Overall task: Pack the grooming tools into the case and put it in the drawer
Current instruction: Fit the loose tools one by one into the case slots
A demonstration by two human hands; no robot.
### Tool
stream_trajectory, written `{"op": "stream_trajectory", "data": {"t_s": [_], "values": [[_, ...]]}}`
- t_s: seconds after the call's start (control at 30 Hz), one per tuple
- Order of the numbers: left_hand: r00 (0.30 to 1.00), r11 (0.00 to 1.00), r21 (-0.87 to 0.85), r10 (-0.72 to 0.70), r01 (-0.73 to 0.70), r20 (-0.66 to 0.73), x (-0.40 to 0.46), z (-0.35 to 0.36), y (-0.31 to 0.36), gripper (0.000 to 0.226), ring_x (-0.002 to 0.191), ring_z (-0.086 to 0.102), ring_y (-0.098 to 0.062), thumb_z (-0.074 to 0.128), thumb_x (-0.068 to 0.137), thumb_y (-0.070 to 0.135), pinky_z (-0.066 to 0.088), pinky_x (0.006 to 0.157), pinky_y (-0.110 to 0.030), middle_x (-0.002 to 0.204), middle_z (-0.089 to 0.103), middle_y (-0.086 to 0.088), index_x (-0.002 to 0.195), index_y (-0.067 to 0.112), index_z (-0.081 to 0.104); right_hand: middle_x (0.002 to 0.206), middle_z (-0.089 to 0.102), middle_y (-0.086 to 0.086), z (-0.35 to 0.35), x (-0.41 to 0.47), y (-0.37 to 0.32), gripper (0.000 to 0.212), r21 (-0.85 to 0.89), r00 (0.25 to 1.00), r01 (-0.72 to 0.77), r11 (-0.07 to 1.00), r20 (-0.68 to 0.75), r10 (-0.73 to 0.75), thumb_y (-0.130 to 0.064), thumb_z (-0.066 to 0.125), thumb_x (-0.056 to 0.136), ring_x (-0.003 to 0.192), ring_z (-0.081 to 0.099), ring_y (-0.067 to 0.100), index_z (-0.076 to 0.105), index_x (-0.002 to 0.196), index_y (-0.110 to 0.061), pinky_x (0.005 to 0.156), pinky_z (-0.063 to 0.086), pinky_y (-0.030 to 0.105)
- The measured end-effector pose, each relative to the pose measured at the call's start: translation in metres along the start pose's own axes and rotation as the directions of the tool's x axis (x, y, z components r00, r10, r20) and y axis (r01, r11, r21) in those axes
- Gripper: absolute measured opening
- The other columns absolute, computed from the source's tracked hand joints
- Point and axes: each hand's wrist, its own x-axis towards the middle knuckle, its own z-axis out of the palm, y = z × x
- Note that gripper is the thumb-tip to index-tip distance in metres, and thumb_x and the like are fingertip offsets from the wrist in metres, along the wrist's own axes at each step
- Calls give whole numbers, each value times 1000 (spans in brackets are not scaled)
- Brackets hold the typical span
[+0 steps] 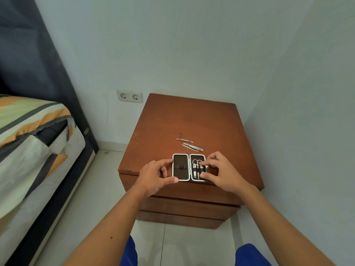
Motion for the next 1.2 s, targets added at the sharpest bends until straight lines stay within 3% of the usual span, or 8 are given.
{"op": "stream_trajectory", "data": {"t_s": [0.17,0.27,0.4,0.6,0.83,1.03,1.2], "values": [[1000,1000,-16,1,-1,1,0,0,-1,73,86,55,-13,89,77,42,49,76,-35,82,69,7,143,37,58,102,61,-14,-7,25,-14,19,52,986,-28,998,-164,36,-32,78,91,91,59,10,79,109,-28,86,46,29],[1000,1000,-14,-3,4,9,0,1,0,73,86,55,-14,89,77,41,51,79,-38,82,69,6,143,36,58,101,64,-10,-9,58,-21,12,-1,971,-119,993,-211,116,-30,71,96,96,60,17,80,104,-28,95,50,40],[1000,1000,-18,-5,5,2,1,1,-1,74,82,53,-11,90,76,42,49,76,-34,80,68,7,142,36,59,104,61,-6,-5,90,-26,15,-85,971,-190,978,-163,175,-32,68,98,106,61,22,80,107,-29,99,50,42],[1000,1000,-2,-1,1,0,1,1,-3,74,86,54,-10,89,75,46,50,80,-38,79,69,10,142,39,58,108,67,-4,-2,104,-30,5,-145,975,-210,967,-100,197,-27,73,94,104,62,21,79,95,-27,94,50,37],[1000,1000,5,15,-15,-1,1,1,-4,74,86,54,-11,88,76,47,47,76,-35,79,69,10,143,37,58,94,75,-8,-12,96,-39,6,155,965,-210,965,-127,230,-21,81,89,85,65,8,77,92,-24,79,48,26],[1000,1000,15,19,-19,1,2,1,-3,75,86,53,-9,88,76,47,47,78,-35,79,68,11,144,37,58,85,70,4,-18,87,-55,53,503,992,-120,856,22,126,-4,79,89,69,67,13,63,135,-26,73,59,29],[999,999,25,30,-30,-18,1,1,-3,73,81,49,-6,89,74,48,38,70,-30,76,66,13,141,37,60,81,73,5,-7,81,-63,48,490,991,-132,862,78,107,-9,85,84,67,68,13,64,125,-25,75,58,32]]}}
